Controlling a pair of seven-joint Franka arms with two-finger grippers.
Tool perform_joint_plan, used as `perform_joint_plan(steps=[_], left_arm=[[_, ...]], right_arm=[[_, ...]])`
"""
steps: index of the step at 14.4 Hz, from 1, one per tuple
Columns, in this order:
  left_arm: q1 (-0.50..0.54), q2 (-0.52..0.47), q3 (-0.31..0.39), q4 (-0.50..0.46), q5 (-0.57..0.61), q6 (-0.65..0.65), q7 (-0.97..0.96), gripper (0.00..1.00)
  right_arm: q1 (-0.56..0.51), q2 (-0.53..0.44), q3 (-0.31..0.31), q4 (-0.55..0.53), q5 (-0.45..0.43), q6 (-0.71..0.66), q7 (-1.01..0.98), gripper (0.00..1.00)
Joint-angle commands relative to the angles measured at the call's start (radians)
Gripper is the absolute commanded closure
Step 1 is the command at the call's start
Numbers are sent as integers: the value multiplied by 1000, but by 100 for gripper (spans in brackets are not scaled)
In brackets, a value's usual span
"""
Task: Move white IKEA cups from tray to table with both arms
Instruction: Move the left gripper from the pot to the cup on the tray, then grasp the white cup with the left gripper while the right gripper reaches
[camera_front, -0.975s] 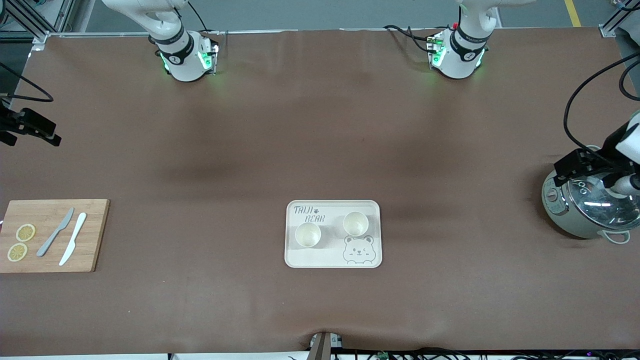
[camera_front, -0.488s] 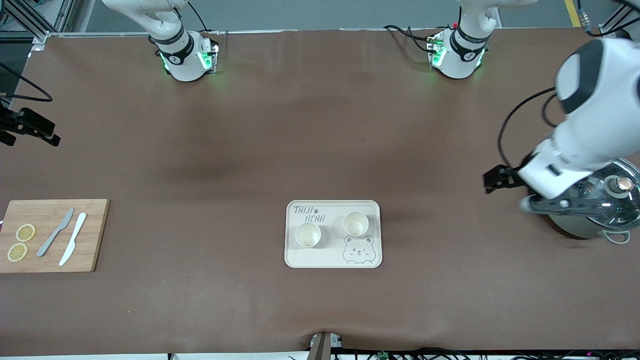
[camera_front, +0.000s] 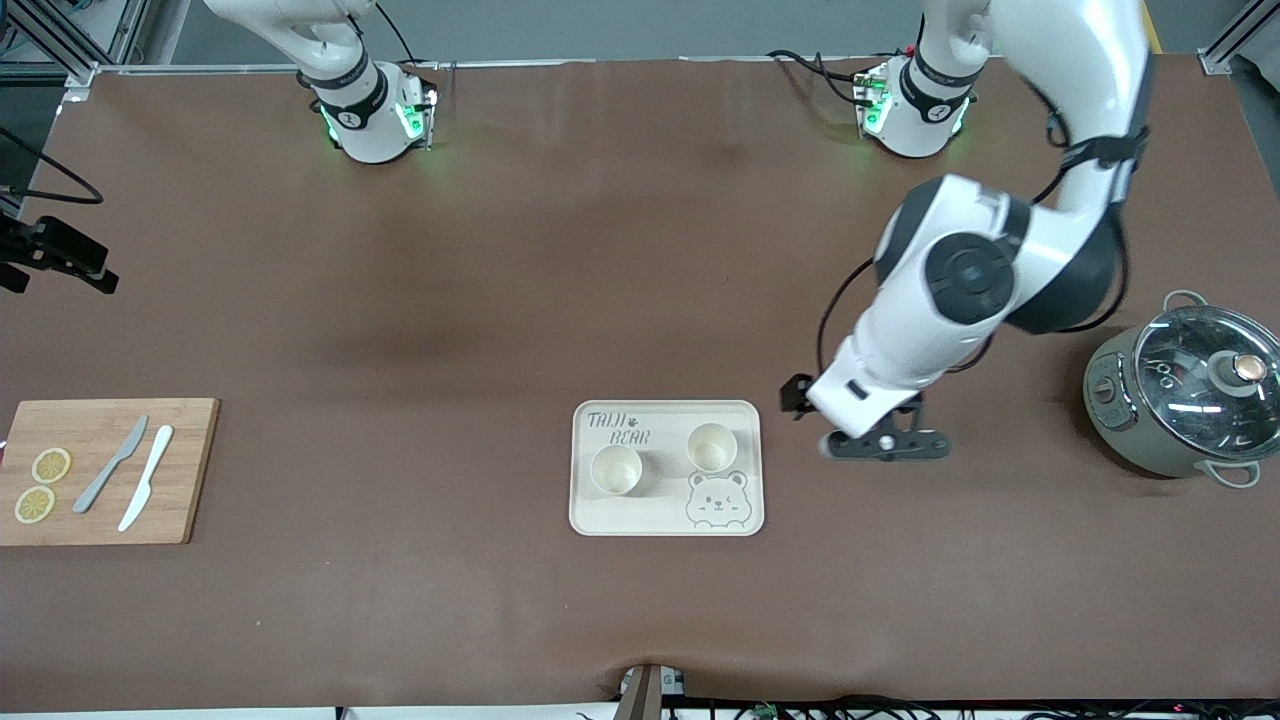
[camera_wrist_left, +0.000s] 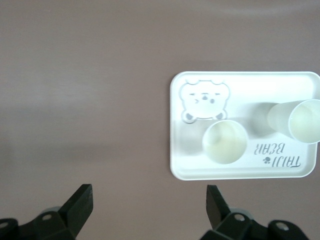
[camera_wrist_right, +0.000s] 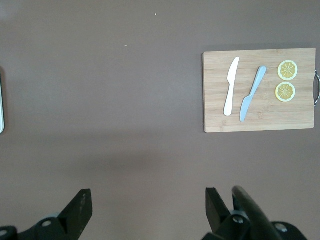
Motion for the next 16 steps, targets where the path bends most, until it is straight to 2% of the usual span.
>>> perform_joint_plan(steps=[1, 3, 6, 16], left_arm=[[-53, 95, 16, 85, 19, 28, -50, 0], [-80, 142, 18, 81, 20, 62, -119, 0], [-104, 185, 13, 61, 109, 91, -162, 0], [-113, 262, 15, 59, 114, 248, -207, 0]], right_arm=[[-17, 19, 11, 26, 4, -11, -9, 0], [-17, 19, 11, 26, 4, -12, -8, 0], [-19, 19, 11, 38, 4, -14, -8, 0], [-36, 19, 9, 46, 5, -18, -9, 0]])
